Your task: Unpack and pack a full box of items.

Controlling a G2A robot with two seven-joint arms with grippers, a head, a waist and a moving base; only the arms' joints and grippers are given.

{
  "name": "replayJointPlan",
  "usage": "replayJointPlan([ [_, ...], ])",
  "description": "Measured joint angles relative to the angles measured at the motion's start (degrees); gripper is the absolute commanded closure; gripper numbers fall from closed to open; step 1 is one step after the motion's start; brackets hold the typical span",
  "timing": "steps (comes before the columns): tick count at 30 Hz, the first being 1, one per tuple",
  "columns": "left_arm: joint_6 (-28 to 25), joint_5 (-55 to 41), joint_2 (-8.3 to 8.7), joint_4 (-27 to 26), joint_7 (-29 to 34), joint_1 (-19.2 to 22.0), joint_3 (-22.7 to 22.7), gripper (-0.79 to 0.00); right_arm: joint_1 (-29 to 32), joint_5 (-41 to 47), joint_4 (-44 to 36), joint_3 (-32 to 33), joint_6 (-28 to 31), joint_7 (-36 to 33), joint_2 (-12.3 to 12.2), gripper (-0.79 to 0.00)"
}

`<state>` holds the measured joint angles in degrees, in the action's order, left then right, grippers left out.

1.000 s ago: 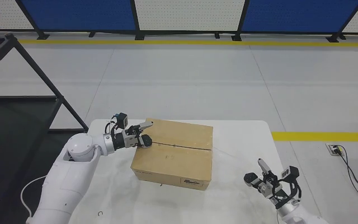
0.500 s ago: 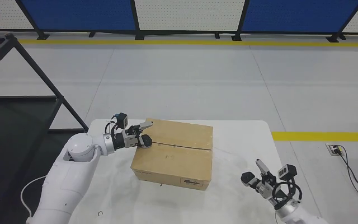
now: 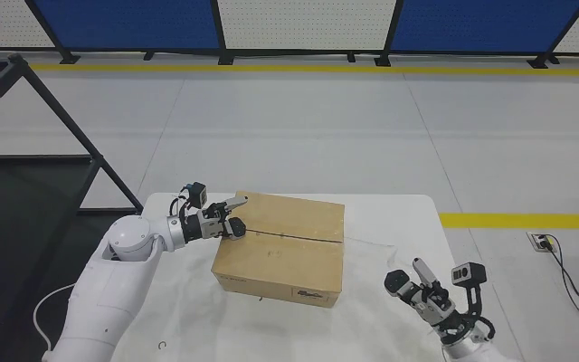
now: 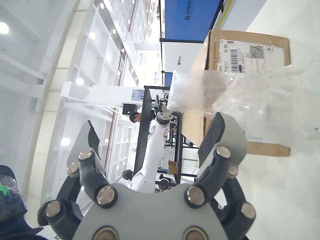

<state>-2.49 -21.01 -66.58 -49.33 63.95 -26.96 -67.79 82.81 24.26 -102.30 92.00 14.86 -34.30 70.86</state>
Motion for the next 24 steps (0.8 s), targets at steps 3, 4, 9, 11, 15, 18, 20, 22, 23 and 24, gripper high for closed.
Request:
replayJointPlan([
  [3,0.00,0.00,0.00,0.00,0.00,0.00,0.00,-0.785,0.96,-1.00,-2.81,-0.39,1.30,1.91,0.08,-0.785],
  [4,0.00,0.00,0.00,0.00,0.00,0.00,0.00,-0.785,1.28,-1.73,-4.08,-0.64,1.67,2.84,0.12,-0.785],
  [9,0.00,0.00,0.00,0.00,0.00,0.00,0.00,-0.785,1.69,-6.09,-9.08,-2.43,0.77,5.61,0.20,-0.785],
  [11,0.00,0.00,0.00,0.00,0.00,0.00,0.00,-0.785,1.07,-8.31,-10.34,-3.61,-0.96,5.73,0.18,-0.785],
  [15,0.00,0.00,0.00,0.00,0.00,0.00,0.00,-0.785,0.03,-9.03,-10.37,-4.24,-5.07,5.73,0.12,-0.785],
  [18,0.00,0.00,0.00,0.00,0.00,0.00,0.00,-0.785,0.06,-8.95,-10.35,-4.19,-4.80,5.90,0.13,-0.785],
  [20,0.00,0.00,0.00,0.00,0.00,0.00,0.00,-0.785,0.07,-8.95,-10.36,-4.19,-4.78,5.88,0.13,-0.785],
  [22,0.00,0.00,0.00,0.00,0.00,0.00,0.00,-0.785,0.07,-8.96,-10.36,-4.19,-4.77,5.88,0.13,-0.785],
  [23,0.00,0.00,0.00,0.00,0.00,0.00,0.00,-0.785,0.07,-8.96,-10.36,-4.19,-4.77,5.88,0.13,-0.785],
  [24,0.00,0.00,0.00,0.00,0.00,0.00,0.00,-0.785,0.07,-8.96,-10.36,-4.19,-4.77,5.88,0.13,-0.785],
])
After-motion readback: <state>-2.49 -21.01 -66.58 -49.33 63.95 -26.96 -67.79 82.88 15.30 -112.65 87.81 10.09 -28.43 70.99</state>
